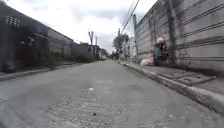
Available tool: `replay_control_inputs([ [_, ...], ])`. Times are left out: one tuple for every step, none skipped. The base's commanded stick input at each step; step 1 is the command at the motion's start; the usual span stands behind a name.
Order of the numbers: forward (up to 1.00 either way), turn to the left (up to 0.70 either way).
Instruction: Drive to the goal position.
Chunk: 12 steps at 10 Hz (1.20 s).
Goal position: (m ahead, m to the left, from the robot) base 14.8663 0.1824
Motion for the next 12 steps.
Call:
replay_control_inputs([
  [1.00, 0.06],
  [1.00, 0.06],
  [1.00, 0.06],
  [1.00, 0.06],
  [1.00, 0.06],
  [1.00, 0.06],
  [1.00, 0.06],
  [1.00, 0.06],
  [1.00, 0.06],
  [1.00, 0.06],
  [1.00, 0.06],
  [1.00, 0.06],
])
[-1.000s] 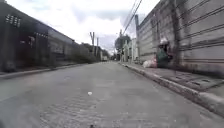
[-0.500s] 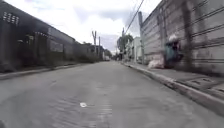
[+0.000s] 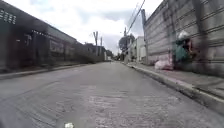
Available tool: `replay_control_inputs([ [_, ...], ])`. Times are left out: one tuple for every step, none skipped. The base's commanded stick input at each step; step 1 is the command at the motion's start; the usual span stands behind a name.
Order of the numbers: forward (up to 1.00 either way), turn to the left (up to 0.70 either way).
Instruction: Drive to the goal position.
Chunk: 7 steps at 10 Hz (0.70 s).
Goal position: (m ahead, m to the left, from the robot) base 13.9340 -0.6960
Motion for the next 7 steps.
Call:
replay_control_inputs([
  [1.00, 0.06],
  [1.00, 0.06],
  [1.00, 0.06],
  [1.00, 0.06],
  [1.00, 0.06],
  [1.00, 0.06],
  [1.00, 0.06],
])
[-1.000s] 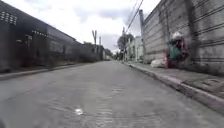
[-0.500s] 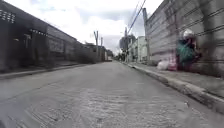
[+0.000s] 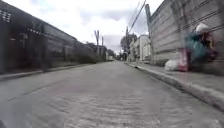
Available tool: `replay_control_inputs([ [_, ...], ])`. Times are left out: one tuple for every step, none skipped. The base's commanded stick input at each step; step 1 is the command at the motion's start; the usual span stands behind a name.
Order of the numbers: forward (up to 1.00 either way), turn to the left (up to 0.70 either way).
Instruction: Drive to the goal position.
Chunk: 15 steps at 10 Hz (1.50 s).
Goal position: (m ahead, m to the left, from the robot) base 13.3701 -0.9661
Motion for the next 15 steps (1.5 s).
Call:
replay_control_inputs([
  [1.00, 0.06],
  [1.00, 0.06],
  [1.00, 0.06],
  [1.00, 0.06],
  [1.00, 0.06],
  [1.00, 0.06],
  [1.00, 0.06],
  [1.00, 0.06],
  [1.00, 0.06],
  [1.00, 0.06],
  [1.00, 0.06],
  [1.00, 0.06],
  [1.00, -0.10],
  [1.00, -0.34],
  [1.00, -0.34],
])
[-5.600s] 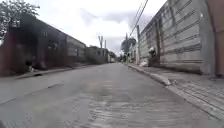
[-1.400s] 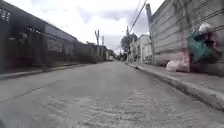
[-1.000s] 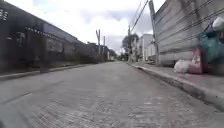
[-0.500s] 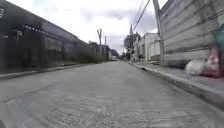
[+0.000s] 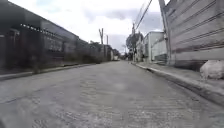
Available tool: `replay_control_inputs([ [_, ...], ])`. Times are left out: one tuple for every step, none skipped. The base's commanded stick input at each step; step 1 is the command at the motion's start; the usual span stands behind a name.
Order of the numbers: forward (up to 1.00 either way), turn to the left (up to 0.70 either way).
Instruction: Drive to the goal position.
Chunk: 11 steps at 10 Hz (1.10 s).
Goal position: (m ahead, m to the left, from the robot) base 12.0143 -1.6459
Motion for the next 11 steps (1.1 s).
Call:
replay_control_inputs([
  [1.00, -0.34],
  [1.00, -0.34],
  [1.00, -0.34],
  [1.00, -0.34],
  [1.00, -0.30],
  [1.00, -0.08],
  [1.00, 0.06],
  [1.00, 0.06],
  [1.00, 0.06],
  [1.00, 0.06],
  [1.00, 0.06],
])
